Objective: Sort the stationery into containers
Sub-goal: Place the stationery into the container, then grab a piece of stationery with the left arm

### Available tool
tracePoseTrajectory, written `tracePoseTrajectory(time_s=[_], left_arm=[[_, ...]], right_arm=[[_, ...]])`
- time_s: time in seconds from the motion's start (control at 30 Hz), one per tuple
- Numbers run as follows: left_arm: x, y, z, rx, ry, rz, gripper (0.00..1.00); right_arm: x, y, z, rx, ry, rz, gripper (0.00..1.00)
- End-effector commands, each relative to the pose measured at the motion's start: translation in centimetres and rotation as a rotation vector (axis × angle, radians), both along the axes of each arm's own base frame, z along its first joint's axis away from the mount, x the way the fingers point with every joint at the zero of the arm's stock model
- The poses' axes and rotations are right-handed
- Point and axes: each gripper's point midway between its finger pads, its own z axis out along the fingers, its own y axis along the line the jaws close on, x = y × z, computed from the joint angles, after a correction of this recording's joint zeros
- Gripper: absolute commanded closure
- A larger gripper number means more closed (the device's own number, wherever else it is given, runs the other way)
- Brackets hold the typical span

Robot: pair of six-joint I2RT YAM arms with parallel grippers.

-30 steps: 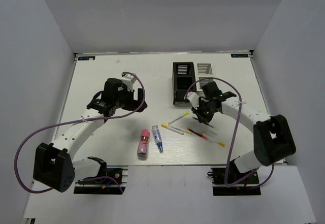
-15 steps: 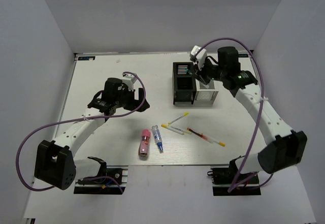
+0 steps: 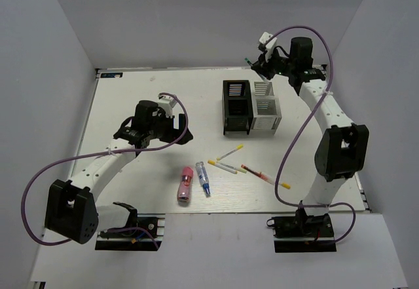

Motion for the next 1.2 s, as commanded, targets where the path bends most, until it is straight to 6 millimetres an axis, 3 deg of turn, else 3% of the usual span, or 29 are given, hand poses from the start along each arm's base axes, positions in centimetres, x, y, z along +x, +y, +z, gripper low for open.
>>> tracePoseTrajectory(time_s=[0.0, 0.07, 0.1, 0.13, 0.2, 0.27, 0.3, 0.37, 0.5, 0.53, 0.57, 0.67, 0.77, 0.83, 0.87, 0.93, 0.97, 1.0, 1.03, 1.07, 1.1, 1.13, 1.17], left_arm=[[-0.1, -0.2, 0.2, -0.008, -0.006, -0.021, 0.00], [-0.1, -0.2, 0.2, -0.008, -0.006, -0.021, 0.00], [-0.1, -0.2, 0.2, -0.008, -0.006, -0.021, 0.00], [-0.1, -0.2, 0.2, -0.008, -0.006, -0.021, 0.00], [-0.1, -0.2, -0.1, -0.005, 0.003, -0.021, 0.00], [-0.2, -0.3, -0.1, -0.010, 0.005, -0.028, 0.00], [-0.2, -0.3, -0.1, -0.010, 0.005, -0.028, 0.00], [-0.2, -0.3, -0.4, -0.007, 0.014, -0.028, 0.00], [0.0, -0.7, 0.2, -0.026, -0.001, -0.044, 0.00], [0.0, -0.9, 0.5, -0.036, -0.010, -0.052, 0.00], [0.1, -0.9, 0.5, -0.030, -0.016, -0.058, 0.00], [-0.1, -2.0, 1.7, -0.055, -0.051, -0.096, 0.00], [0.5, -3.4, 3.6, -0.085, -0.126, -0.127, 0.00], [0.2, -4.8, 3.8, -0.093, -0.118, -0.159, 0.00], [0.4, -5.8, 4.7, -0.101, -0.132, -0.180, 0.00], [0.1, -7.6, 4.0, -0.088, -0.110, -0.218, 0.00], [-1.0, -9.8, 4.5, -0.092, -0.121, -0.276, 0.00], [-1.6, -10.7, 4.2, -0.075, -0.119, -0.310, 0.00], [-2.0, -11.7, 4.0, -0.057, -0.131, -0.339, 0.00], [-3.7, -13.6, 3.3, -0.044, -0.125, -0.412, 0.00], [-4.4, -14.5, 3.3, -0.034, -0.140, -0.453, 0.00], [-4.9, -15.3, 3.1, -0.012, -0.184, -0.511, 0.00], [-6.6, -16.6, 2.3, 0.007, -0.193, -0.584, 0.03]], right_arm=[[1.6, 0.3, 1.9, 0.068, -0.081, 0.079, 1.00], [2.6, -0.4, 2.2, 0.084, -0.091, 0.072, 1.00], [3.8, -0.6, 0.8, 0.091, -0.058, 0.065, 1.00], [4.5, -1.2, 1.1, 0.094, -0.060, 0.056, 1.00], [5.2, -1.7, -0.6, 0.111, -0.021, 0.078, 1.00], [5.1, -2.0, -0.7, 0.137, -0.015, 0.096, 1.00], [4.4, -1.8, -2.2, 0.143, 0.031, 0.102, 1.00], [4.4, -1.8, -1.5, 0.164, -0.001, 0.114, 1.00], [4.5, -2.2, -3.2, 0.177, 0.045, 0.119, 1.00], [4.7, -2.1, -4.1, 0.175, 0.060, 0.116, 0.82], [4.9, -2.4, -4.6, 0.173, 0.069, 0.105, 0.70], [5.6, -2.9, -5.1, 0.169, 0.073, 0.074, 0.47], [5.7, -3.4, -4.5, 0.180, 0.065, 0.059, 0.42], [5.6, -3.7, -4.1, 0.189, 0.066, 0.060, 0.41], [5.0, -3.8, -2.9, 0.197, 0.057, 0.063, 0.41], [3.8, -4.4, -1.3, 0.218, 0.048, 0.060, 0.44], [2.5, -4.4, -0.4, 0.227, 0.041, 0.063, 0.48], [1.8, -5.8, -1.1, 0.236, 0.067, 0.034, 0.65], [0.2, -5.9, 1.0, 0.237, 0.033, 0.041, 0.79], [-0.8, -6.5, 1.1, 0.239, 0.049, 0.034, 0.90], [-4.1, -6.4, 1.8, 0.220, 0.036, 0.073, 1.00], [-5.3, -6.4, 1.8, 0.209, 0.035, 0.089, 1.00], [-8.8, -6.5, 0.9, 0.189, 0.089, 0.117, 1.00]])
